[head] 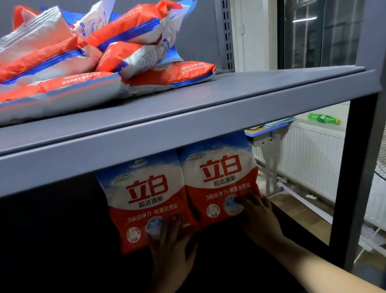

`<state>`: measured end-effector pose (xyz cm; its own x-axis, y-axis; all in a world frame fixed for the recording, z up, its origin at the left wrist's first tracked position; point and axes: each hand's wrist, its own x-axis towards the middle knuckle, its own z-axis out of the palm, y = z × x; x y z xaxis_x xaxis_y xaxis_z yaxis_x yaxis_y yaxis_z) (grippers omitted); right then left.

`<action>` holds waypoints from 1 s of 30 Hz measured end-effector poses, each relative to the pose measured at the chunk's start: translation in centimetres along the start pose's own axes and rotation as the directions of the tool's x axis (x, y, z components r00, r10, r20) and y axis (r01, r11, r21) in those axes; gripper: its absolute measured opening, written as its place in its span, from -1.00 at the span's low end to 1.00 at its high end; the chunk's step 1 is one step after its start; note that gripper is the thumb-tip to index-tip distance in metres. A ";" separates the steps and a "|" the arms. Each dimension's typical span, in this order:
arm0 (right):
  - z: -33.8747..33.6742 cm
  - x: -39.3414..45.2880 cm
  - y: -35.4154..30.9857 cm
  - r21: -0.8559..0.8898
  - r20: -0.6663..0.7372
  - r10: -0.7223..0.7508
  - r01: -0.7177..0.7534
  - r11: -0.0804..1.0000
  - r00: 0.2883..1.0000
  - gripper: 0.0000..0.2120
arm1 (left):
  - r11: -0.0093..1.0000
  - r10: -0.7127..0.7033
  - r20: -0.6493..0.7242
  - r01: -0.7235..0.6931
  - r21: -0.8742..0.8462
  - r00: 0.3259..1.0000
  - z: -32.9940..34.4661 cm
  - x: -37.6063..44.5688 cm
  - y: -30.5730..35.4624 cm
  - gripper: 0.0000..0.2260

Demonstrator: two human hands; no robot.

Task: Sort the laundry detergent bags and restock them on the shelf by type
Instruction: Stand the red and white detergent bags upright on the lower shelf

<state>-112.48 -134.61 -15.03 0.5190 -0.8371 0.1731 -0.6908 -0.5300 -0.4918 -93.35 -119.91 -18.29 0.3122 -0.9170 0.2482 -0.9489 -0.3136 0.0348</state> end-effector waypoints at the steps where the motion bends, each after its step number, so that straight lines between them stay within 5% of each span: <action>1: 0.2 0.0 0.3 0.014 0.032 -0.022 0.021 1.000 0.999 -0.38 | 0.998 0.021 0.035 -0.022 0.055 0.999 0.3 0.1 0.2 -0.64; 7: -1.1 0.7 0.9 0.030 0.200 -0.080 0.076 0.997 0.977 -0.33 | 0.986 -0.038 0.156 0.062 -0.152 0.987 -1.7 1.3 1.3 -0.64; 12: -2.7 -1.0 -0.7 0.112 0.252 -0.075 0.048 0.993 0.965 -0.50 | 0.916 -0.123 0.065 0.138 -0.377 0.990 -4.9 0.1 2.6 -0.68; 23: -11.7 -10.4 -7.3 -0.099 0.247 -0.048 0.074 0.992 0.968 -0.51 | 0.951 -0.231 0.052 0.236 -0.198 0.972 -18.5 -7.9 6.2 -0.63; 25: -13.6 -12.7 -9.0 -0.095 0.178 -0.096 0.114 0.989 0.979 -0.59 | 0.944 -0.219 0.003 0.212 -0.251 0.976 -21.3 -10.3 7.1 -0.71; 30: -18.7 -17.1 -13.9 0.011 -0.112 -0.244 0.246 0.969 0.963 -0.72 | 0.984 -0.098 -0.370 0.035 -0.173 0.924 -27.6 -13.9 8.2 -0.76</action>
<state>-121.16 -115.41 4.83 0.6117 -0.6924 0.3826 -0.5361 -0.7185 -0.4432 -106.71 -102.89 5.26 0.3643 -0.7256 0.5838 -0.9310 -0.2984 0.2101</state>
